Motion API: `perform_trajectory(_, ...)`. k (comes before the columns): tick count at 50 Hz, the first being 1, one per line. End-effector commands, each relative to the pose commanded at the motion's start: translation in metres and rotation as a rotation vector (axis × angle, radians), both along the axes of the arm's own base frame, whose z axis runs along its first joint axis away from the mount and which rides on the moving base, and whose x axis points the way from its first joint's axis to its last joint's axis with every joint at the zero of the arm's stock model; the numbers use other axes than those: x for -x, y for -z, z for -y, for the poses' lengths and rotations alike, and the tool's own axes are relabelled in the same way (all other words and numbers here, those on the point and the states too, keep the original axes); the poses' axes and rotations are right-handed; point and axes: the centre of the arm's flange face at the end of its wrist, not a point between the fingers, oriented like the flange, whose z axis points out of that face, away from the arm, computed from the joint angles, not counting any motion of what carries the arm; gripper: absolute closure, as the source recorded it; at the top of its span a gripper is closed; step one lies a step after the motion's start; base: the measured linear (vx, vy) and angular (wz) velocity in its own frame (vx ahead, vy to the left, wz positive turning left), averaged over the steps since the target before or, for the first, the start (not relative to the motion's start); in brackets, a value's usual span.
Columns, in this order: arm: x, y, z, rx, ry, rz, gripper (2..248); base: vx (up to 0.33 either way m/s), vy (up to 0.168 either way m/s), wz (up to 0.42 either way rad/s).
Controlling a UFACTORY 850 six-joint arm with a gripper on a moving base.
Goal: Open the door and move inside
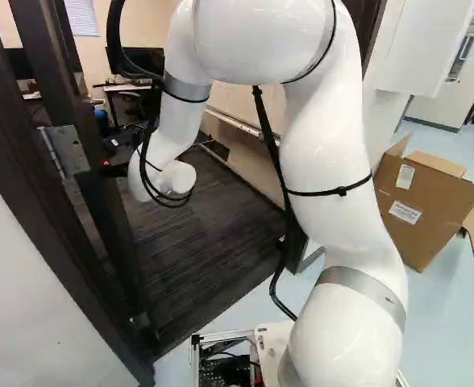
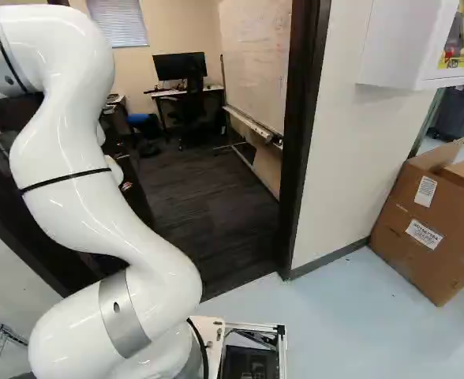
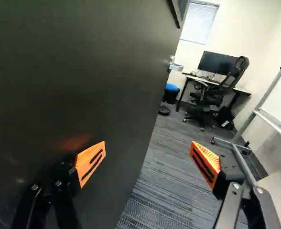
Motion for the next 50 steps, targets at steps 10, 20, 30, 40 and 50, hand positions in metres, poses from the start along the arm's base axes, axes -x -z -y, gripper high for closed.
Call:
perform_trajectory(10, -0.0012, 0.0005, -0.0022, 0.010, -0.028, 0.010, 3, 0.000, 0.000, 0.000)
perform_trajectory(20, -0.0023, 0.0010, -0.0042, 0.019, -0.056, 0.021, 3, 0.000, 0.000, 0.000)
perform_trajectory(30, -0.0031, 0.0015, -0.0062, 0.029, -0.083, 0.031, 3, 0.000, 0.000, 0.000)
perform_trajectory(40, -0.0046, 0.0019, -0.0074, 0.034, -0.098, 0.037, 3, 0.000, 0.000, 0.000)
perform_trajectory(50, -0.0067, 0.0019, -0.0048, 0.035, -0.093, 0.037, 3, 0.000, 0.000, 0.000)
